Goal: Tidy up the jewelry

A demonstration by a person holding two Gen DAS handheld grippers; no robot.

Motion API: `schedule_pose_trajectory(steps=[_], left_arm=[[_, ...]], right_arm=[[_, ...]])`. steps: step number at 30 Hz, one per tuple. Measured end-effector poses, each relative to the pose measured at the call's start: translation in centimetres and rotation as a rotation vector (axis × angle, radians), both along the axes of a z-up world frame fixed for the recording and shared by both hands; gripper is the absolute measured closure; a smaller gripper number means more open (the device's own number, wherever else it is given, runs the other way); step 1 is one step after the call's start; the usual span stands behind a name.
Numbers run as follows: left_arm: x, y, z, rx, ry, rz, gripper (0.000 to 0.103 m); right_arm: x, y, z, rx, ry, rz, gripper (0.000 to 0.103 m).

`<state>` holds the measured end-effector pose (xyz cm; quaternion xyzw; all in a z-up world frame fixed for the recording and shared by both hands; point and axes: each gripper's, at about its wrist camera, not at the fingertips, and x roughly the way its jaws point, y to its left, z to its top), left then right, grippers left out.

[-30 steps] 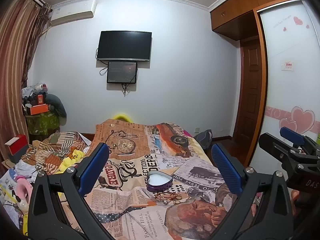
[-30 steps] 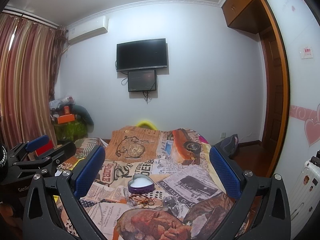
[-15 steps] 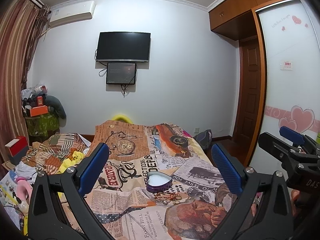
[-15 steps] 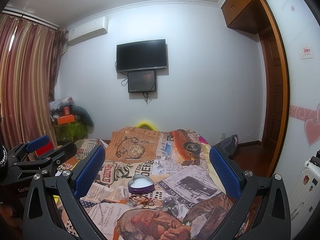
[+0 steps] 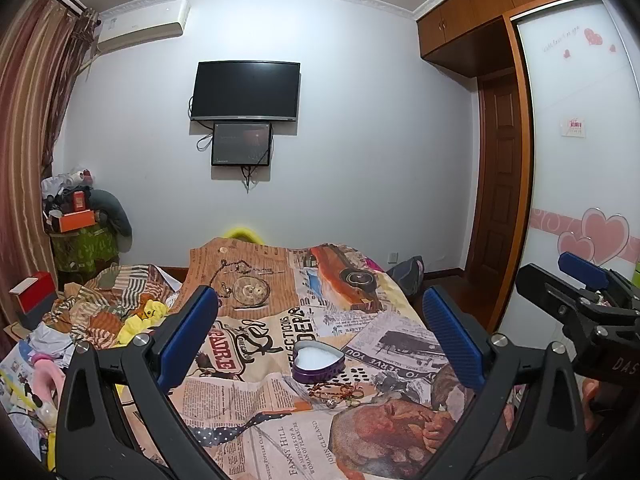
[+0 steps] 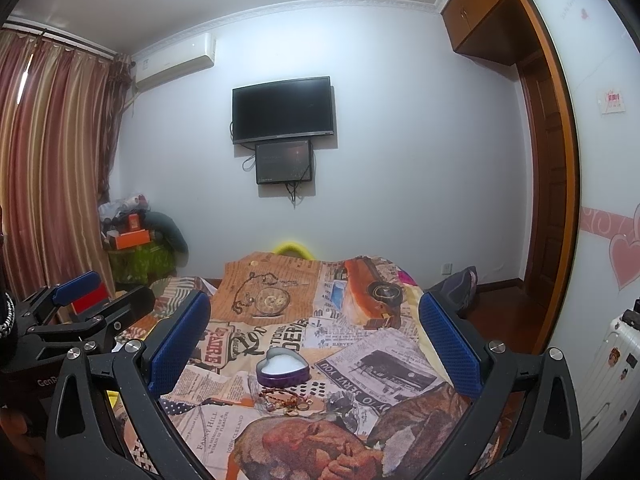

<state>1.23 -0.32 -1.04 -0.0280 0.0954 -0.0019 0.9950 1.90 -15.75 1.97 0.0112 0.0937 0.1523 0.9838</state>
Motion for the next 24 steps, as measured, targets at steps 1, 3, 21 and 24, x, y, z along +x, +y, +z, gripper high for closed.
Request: schedule_pose_trajectory(steps=[1, 3, 21, 24], left_arm=[[0.1, 0.0, 0.0, -0.001, 0.002, -0.001, 0.000], [0.2, 0.1, -0.1, -0.001, 0.006, -0.001, 0.000], [8.1, 2.0, -5.9, -0.014, 0.230, 0.032, 0.000], [10.1, 2.5, -7.9, -0.023, 0.304, 0.034, 0.000]], right_arm=[[0.1, 0.0, -0.1, 0.000, 0.002, 0.000, 0.000], [0.2, 0.0, -0.2, -0.001, 0.007, 0.000, 0.000], [6.2, -0.1, -5.7, -0.059, 0.191, -0.026, 0.000], [8.0, -0.1, -7.6, -0.068, 0.261, -0.029, 0.000]])
